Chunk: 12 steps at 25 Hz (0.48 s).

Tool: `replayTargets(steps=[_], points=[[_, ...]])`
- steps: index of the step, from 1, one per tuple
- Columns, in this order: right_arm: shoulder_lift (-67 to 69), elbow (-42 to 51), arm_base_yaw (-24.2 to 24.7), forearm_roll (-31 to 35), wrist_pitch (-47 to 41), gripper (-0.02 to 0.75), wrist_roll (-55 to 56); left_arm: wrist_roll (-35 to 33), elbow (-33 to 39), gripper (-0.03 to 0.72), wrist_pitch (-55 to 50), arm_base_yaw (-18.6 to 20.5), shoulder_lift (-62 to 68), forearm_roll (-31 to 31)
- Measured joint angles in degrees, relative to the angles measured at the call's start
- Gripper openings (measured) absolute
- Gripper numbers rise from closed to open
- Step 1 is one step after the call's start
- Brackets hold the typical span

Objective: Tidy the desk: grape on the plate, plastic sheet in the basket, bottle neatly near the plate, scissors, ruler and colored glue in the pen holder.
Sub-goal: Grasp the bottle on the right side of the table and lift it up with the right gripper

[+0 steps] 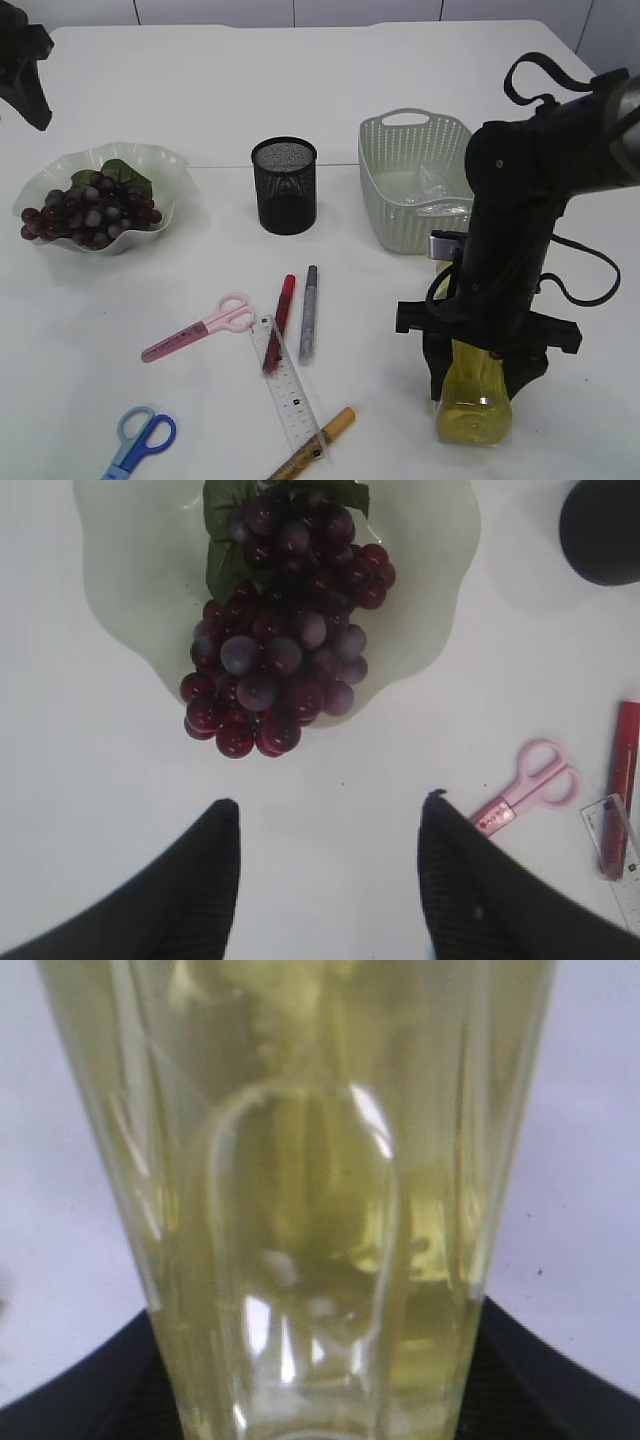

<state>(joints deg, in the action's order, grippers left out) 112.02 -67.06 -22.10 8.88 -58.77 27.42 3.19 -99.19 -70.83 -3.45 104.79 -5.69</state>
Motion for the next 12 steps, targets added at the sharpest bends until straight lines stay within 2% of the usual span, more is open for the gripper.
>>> replayTargets(steps=[3, 12], points=[[0.0, -0.2, 0.0, -0.1, -0.2, 0.421, -0.6, 0.0, 0.0, 0.416, 0.0, 0.0, 0.0, 0.0], [0.0, -0.2, 0.0, -0.4, -0.6, 0.406, -2.3, -0.1, 0.0, 0.416, 0.0, 0.0, 0.0, 0.0]])
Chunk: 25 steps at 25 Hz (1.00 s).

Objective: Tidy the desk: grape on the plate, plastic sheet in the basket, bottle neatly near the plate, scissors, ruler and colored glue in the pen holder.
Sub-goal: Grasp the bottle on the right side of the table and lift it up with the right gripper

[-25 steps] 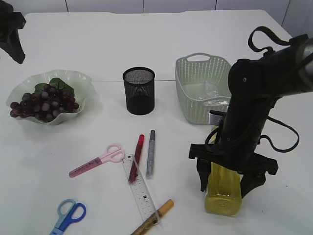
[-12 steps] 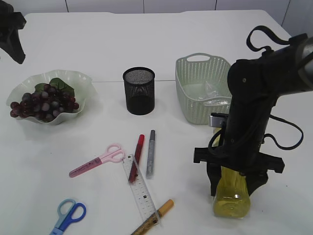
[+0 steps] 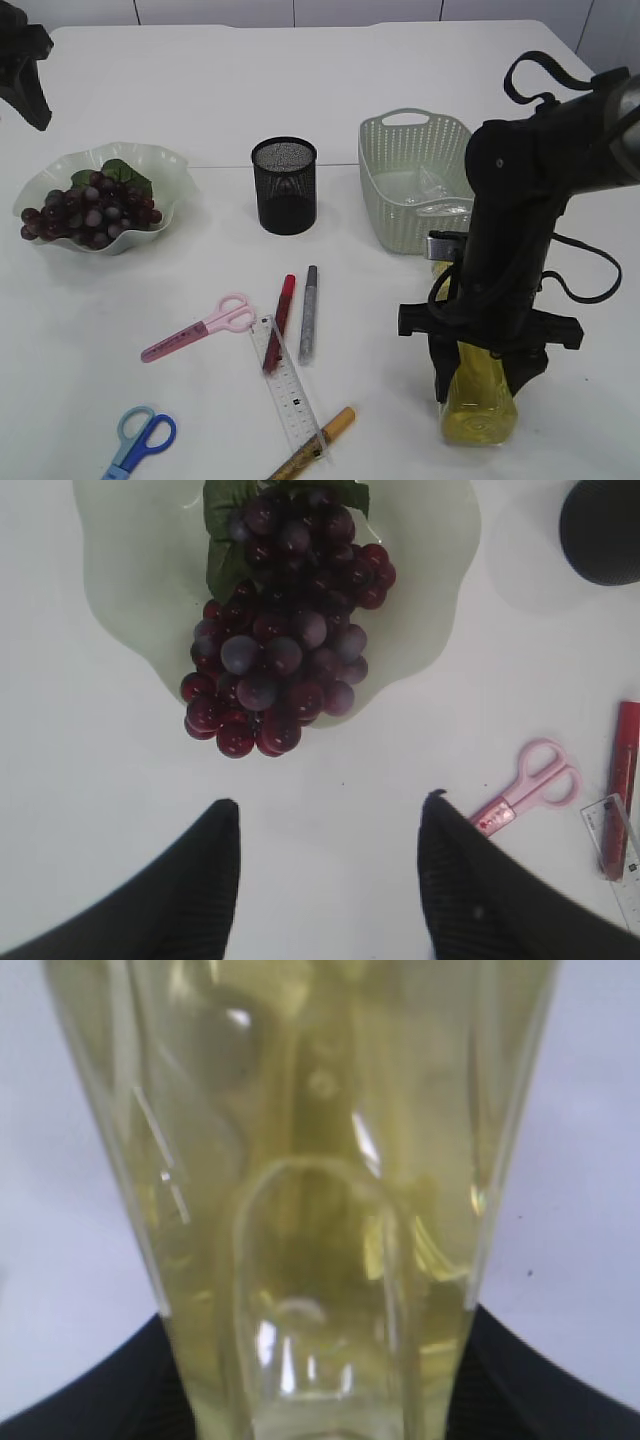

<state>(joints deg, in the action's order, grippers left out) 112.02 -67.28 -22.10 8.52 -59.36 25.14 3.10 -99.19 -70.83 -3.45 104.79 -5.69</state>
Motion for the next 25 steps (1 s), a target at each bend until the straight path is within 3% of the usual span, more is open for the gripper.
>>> replayTargets(steps=[6, 12, 25], points=[[0.0, 0.0, -1.0, -1.8, -1.6, 0.406, -4.8, 0.0, 0.0, 0.416, 0.0, 0.0, 0.0, 0.0], [-1.7, 0.6, -5.6, -7.0, -3.1, 0.406, -5.5, 0.0, 0.0, 0.386, 0.0, 0.0, 0.0, 0.0], [-19.4, 3.2, -6.8, -6.2, 1.6, 0.406, -14.8, 0.0, 0.0, 0.367, 0.0, 0.0, 0.0, -6.1]])
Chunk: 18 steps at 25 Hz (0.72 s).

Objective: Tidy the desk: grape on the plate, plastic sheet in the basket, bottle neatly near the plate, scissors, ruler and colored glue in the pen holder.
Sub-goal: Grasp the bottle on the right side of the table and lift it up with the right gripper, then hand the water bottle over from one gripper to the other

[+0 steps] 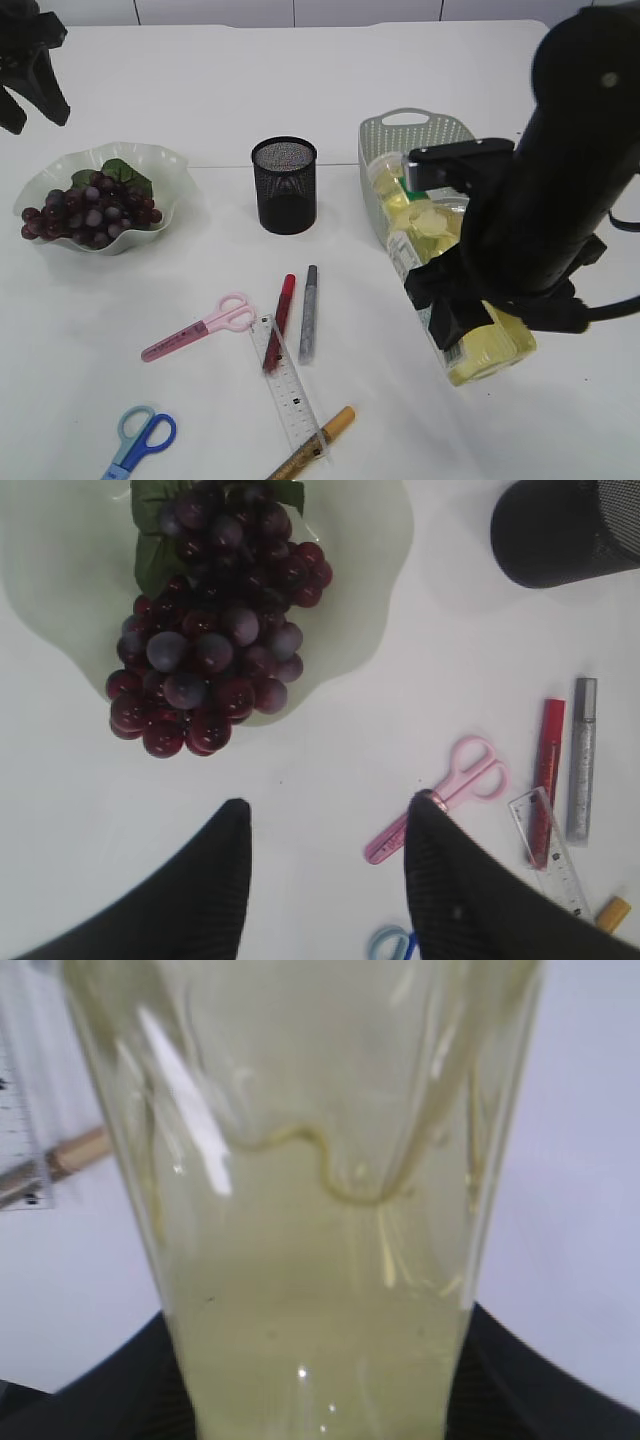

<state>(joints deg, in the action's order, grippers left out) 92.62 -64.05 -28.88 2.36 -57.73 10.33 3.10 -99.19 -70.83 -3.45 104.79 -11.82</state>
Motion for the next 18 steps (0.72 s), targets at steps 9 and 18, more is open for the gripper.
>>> replayTargets(steps=[9, 18], points=[[-17.8, 9.9, 0.0, 11.4, 10.3, 0.405, -13.8, -2.6, 0.0, 0.366, 0.0, 0.0, 0.0, -7.5], [-21.7, 12.0, 0.0, 37.2, 13.7, 0.405, -37.4, -16.7, 0.0, 0.365, 0.0, 0.0, 0.0, -19.7]])
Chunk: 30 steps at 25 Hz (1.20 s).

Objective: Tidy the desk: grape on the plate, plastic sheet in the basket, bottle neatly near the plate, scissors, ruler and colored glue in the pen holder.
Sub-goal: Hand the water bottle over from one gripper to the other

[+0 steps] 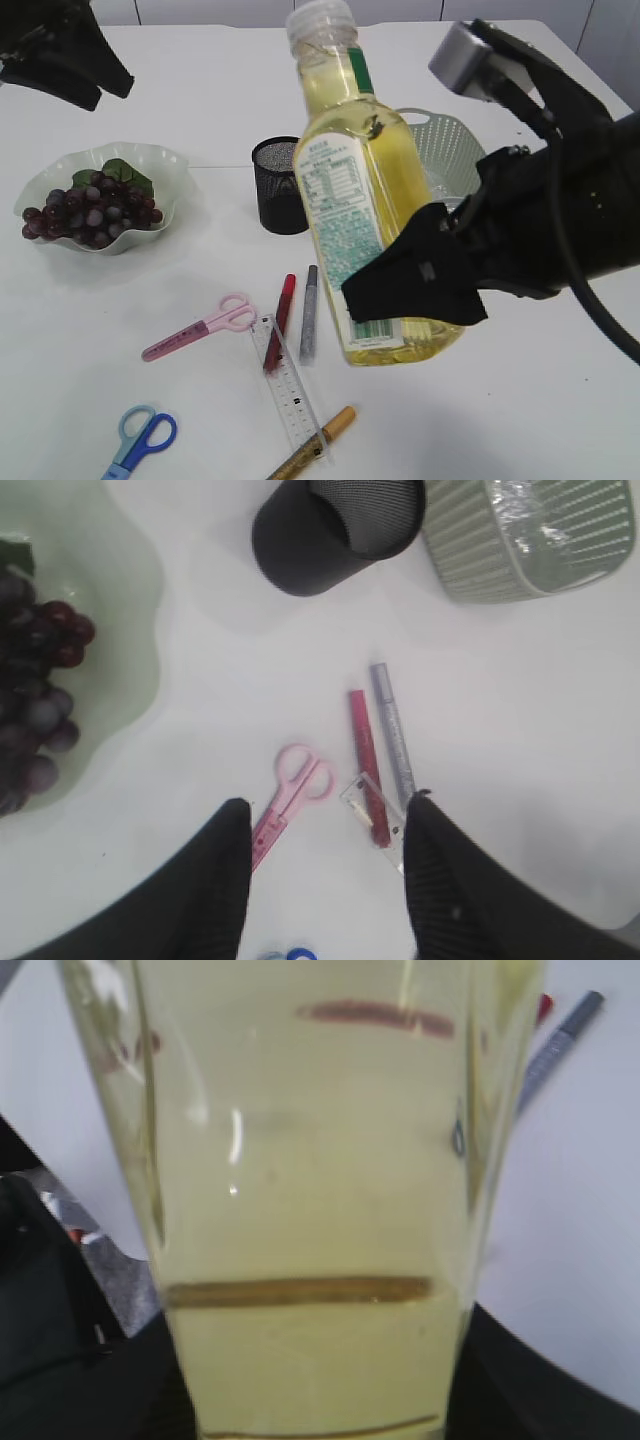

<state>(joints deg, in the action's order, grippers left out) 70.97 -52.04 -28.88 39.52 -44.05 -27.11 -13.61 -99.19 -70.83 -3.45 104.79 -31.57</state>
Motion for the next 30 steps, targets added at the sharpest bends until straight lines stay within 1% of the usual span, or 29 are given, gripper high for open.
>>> replayTargets(steps=[2, 5, 10, 13, 15, 18, 21, 26, 30], points=[[0.0, 0.0, 0.0, 6.9, 0.1, 0.405, -5.7, -3.7, 0.0, 0.364, 0.0, 0.0, 0.0, -2.7], [0.0, 0.0, 0.0, 14.5, 0.3, 0.405, -12.8, -9.4, 2.1, 0.364, 0.1, 0.0, 0.0, -6.1], [0.0, 0.0, 0.0, 21.4, 0.3, 0.405, -20.6, -16.4, 7.6, 0.364, 0.3, 0.0, 0.0, -8.1], [0.0, 0.0, 0.0, 25.3, -0.7, 0.405, -24.5, -21.0, 10.1, 0.362, 0.5, 0.0, 0.0, -11.3], [0.0, 0.0, 0.0, 27.2, -1.3, 0.405, -26.8, -24.9, 11.5, 0.361, 0.7, 0.0, 0.0, -15.8], [0.0, 0.0, 0.0, 30.0, -1.8, 0.405, -30.2, -32.1, 14.2, 0.361, 1.3, 0.0, 0.0, -24.7], [0.0, 0.0, 0.0, 32.3, -1.8, 0.405, -33.0, -38.7, 17.6, 0.36, 1.7, 0.0, 0.0, -32.4], [0.0, 0.0, 0.0, 32.8, -2.2, 0.405, -35.2, -49.0, 23.0, 0.355, 2.0, 0.0, 0.0, -40.6], [0.0, 0.0, 0.0, 34.5, -2.4, 0.405, -40.3, -57.3, 26.1, 0.351, 2.5, 0.0, 0.0, -44.8]])
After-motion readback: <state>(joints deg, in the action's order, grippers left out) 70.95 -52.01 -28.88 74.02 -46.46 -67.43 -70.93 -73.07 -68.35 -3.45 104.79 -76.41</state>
